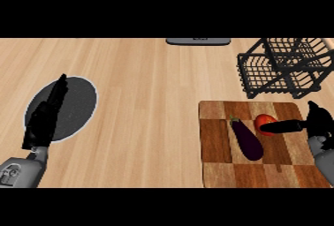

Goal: Pick the tomato from the cutting board and place it in the tiered basket

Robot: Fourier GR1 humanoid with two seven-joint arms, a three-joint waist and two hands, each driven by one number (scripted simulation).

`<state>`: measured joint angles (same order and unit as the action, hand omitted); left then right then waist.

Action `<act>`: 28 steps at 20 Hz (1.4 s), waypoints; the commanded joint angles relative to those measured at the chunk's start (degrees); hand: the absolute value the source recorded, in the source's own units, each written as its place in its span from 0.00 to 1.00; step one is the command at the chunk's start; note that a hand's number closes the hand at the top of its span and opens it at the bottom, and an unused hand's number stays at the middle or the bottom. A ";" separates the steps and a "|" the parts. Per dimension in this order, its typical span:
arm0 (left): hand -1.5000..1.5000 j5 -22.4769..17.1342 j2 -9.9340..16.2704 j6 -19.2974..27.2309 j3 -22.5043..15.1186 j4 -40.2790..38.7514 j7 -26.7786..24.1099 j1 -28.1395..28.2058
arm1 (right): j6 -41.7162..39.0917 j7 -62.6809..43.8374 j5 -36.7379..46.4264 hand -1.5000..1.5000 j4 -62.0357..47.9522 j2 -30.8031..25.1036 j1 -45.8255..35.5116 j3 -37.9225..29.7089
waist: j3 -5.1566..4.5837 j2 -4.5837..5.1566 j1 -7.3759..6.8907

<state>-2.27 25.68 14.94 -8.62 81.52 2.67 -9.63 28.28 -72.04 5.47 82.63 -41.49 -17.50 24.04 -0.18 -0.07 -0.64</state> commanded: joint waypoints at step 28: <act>0.50 3.53 -2.64 -1.31 2.18 1.97 1.89 0.87 | -1.85 -7.14 -0.36 0.00 -15.32 12.45 -7.16 -2.27 | 0.15 0.10 0.29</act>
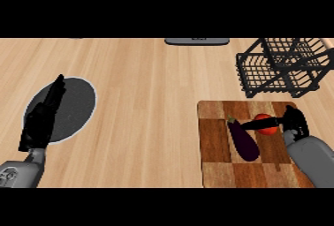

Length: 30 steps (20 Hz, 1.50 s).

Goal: Pick the tomato from the cutting board and place it in the tiered basket

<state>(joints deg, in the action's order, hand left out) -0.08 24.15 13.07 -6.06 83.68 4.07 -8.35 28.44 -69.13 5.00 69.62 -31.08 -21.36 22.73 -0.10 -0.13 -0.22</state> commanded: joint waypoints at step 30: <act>0.50 3.28 -2.95 -2.90 2.33 -3.83 -2.22 -1.93 | -8.39 16.85 17.53 1.00 12.78 15.12 -17.40 20.00 | -0.07 0.02 -1.39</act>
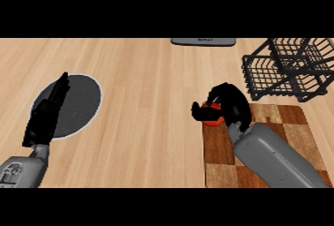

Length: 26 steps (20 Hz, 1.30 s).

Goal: Pick the tomato from the cutting board and place it in the tiered basket

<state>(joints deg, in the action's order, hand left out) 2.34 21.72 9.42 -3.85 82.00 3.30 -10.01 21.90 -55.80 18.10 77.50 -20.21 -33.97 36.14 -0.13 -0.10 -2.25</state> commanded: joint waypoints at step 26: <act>0.50 3.37 -2.95 0.02 1.57 3.12 2.17 2.10 | -22.15 10.19 12.72 1.00 8.12 -10.03 -19.50 -21.15 | 0.13 0.11 1.81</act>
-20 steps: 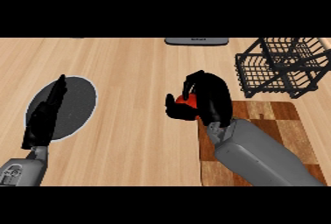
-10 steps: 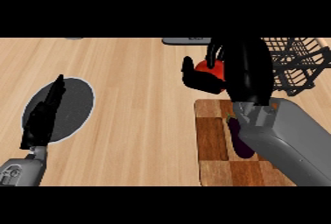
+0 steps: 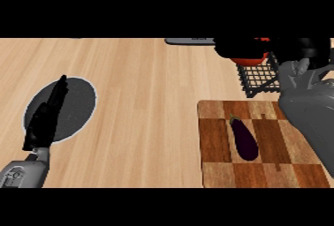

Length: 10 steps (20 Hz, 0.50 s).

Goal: Pick the tomato from the cutting board and place it in the tiered basket

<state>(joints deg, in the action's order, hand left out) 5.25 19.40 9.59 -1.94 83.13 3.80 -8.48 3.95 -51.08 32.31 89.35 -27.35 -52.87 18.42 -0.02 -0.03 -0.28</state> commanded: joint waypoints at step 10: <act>0.50 1.10 -1.21 -1.32 -0.02 -0.89 1.52 -3.83 | -2.53 13.65 14.47 1.00 -20.36 -8.57 -1.68 0.05 | 0.00 0.32 -0.33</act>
<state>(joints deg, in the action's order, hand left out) 6.02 18.57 8.83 -1.28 81.99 3.65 -10.07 2.14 -39.00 41.47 74.27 -32.91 -53.63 17.26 -0.02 0.21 -0.66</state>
